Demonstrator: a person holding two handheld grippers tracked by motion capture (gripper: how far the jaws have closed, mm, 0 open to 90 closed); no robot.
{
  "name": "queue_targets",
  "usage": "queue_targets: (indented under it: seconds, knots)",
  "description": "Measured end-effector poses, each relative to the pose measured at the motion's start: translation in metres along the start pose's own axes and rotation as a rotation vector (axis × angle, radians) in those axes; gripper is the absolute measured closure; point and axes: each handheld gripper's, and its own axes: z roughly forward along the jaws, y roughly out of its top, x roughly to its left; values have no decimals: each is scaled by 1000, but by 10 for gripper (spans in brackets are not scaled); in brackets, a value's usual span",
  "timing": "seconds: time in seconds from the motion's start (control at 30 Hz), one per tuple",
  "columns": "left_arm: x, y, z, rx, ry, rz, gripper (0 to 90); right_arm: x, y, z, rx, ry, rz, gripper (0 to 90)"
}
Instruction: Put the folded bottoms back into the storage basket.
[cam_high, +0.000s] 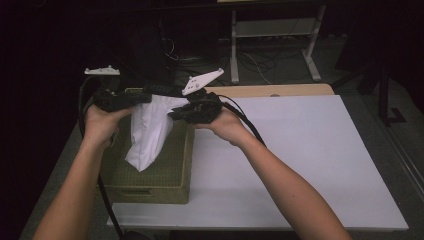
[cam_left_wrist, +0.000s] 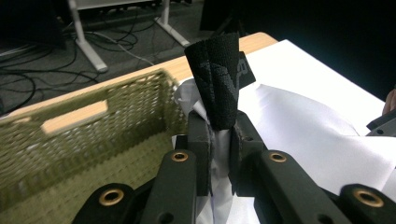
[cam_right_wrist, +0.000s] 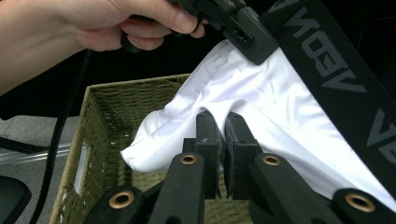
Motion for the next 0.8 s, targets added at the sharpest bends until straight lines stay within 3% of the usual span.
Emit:
queue_targets:
  seconds: [0.4,0.8]
  knots:
    - [28,-25,-1,42,88,-46,798,3,-9,35,42,27,4,846]
    - [49,-52,12,95,167,-88,797,5,-24,69,119,36,1,845]
